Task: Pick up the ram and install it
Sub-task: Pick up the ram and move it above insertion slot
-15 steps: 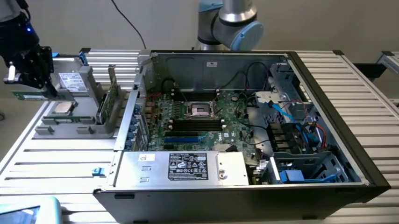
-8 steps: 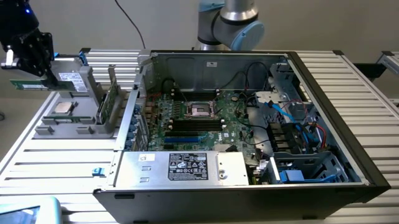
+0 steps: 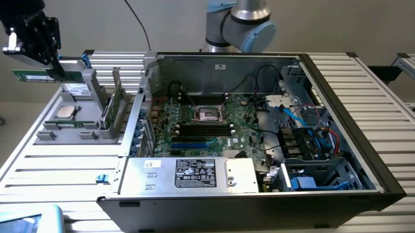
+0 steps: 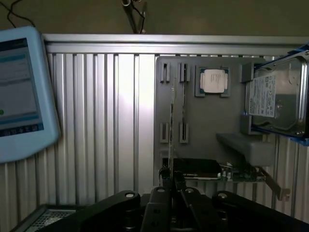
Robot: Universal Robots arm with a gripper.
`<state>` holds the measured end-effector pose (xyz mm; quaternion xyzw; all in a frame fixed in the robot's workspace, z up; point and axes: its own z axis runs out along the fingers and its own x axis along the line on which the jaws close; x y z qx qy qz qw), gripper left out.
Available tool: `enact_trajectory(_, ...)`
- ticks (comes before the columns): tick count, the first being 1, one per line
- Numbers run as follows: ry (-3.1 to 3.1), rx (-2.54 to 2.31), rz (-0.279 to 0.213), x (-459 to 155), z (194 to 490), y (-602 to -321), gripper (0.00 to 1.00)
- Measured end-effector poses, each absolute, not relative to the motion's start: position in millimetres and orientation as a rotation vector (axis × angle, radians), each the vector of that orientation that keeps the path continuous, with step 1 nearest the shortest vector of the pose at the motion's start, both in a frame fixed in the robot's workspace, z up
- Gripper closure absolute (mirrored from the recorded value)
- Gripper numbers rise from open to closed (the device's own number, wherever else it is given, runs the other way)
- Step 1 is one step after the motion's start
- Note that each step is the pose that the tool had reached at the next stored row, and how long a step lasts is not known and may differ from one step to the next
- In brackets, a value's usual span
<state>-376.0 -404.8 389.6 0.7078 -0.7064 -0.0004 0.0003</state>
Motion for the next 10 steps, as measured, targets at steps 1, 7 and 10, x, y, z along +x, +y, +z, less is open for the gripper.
enact_trajectory(1, -2.219, 2.223, -0.001, -373, 392, -405, 0.86)
enact_trajectory(7, -2.219, 2.223, -0.001, -351, 399, -405, 0.86)
enact_trajectory(10, -2.219, 2.223, -0.001, -337, 400, -405, 0.86)
